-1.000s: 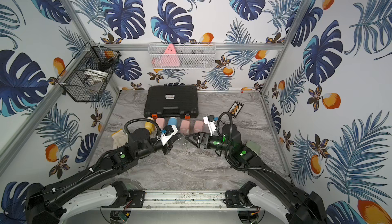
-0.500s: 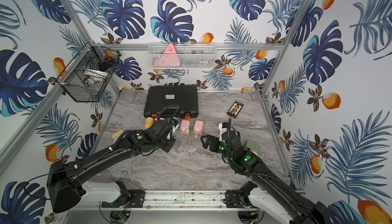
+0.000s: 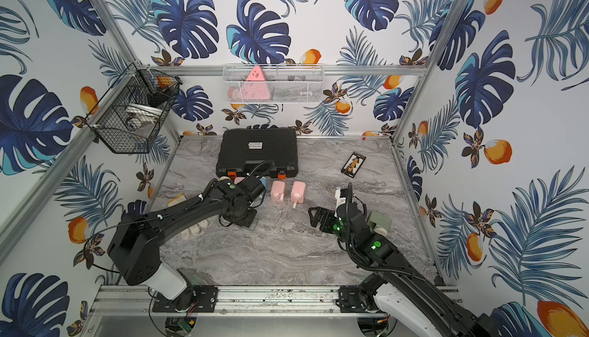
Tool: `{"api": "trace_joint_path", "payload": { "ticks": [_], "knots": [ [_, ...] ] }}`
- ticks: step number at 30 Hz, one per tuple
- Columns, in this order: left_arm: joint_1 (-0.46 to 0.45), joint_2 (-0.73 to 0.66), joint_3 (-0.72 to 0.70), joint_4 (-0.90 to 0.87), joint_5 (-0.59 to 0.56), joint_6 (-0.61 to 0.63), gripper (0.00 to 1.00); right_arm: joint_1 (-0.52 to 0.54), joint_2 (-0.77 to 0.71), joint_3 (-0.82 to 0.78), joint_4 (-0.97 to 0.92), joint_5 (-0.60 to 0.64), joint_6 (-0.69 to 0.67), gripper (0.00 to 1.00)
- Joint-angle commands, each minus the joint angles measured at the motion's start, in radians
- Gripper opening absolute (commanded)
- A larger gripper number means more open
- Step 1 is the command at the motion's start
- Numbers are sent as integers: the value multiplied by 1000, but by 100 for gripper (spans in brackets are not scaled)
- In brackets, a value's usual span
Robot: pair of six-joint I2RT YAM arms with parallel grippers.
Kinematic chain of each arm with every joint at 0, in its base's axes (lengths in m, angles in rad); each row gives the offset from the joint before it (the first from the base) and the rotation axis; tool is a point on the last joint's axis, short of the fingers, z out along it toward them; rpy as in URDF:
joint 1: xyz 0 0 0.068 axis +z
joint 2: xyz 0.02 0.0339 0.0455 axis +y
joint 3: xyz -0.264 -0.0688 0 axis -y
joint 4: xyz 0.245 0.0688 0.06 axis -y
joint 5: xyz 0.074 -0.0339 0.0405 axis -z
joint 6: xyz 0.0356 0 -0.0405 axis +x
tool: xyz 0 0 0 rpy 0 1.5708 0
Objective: Put the tray back into the pencil sharpener
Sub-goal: Place the container at the center of the board.
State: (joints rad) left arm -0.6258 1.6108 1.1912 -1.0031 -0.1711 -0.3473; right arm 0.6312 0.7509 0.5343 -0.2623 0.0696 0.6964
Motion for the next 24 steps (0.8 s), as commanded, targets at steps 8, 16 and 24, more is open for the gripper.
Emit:
{"api": "trace_joint_path", "payload": {
  "ticks": [8, 16, 24],
  "knots": [
    [1, 64, -35, -18, 41, -98, 2, 0, -52, -32, 10, 26, -17, 98],
    [-6, 37, -125, 59, 98, -229, 5, -1, -61, -41, 7, 29, -30, 99],
    [-50, 37, -194, 118, 109, -312, 16, 0, -67, -42, -8, 35, -37, 99]
  ]
}}
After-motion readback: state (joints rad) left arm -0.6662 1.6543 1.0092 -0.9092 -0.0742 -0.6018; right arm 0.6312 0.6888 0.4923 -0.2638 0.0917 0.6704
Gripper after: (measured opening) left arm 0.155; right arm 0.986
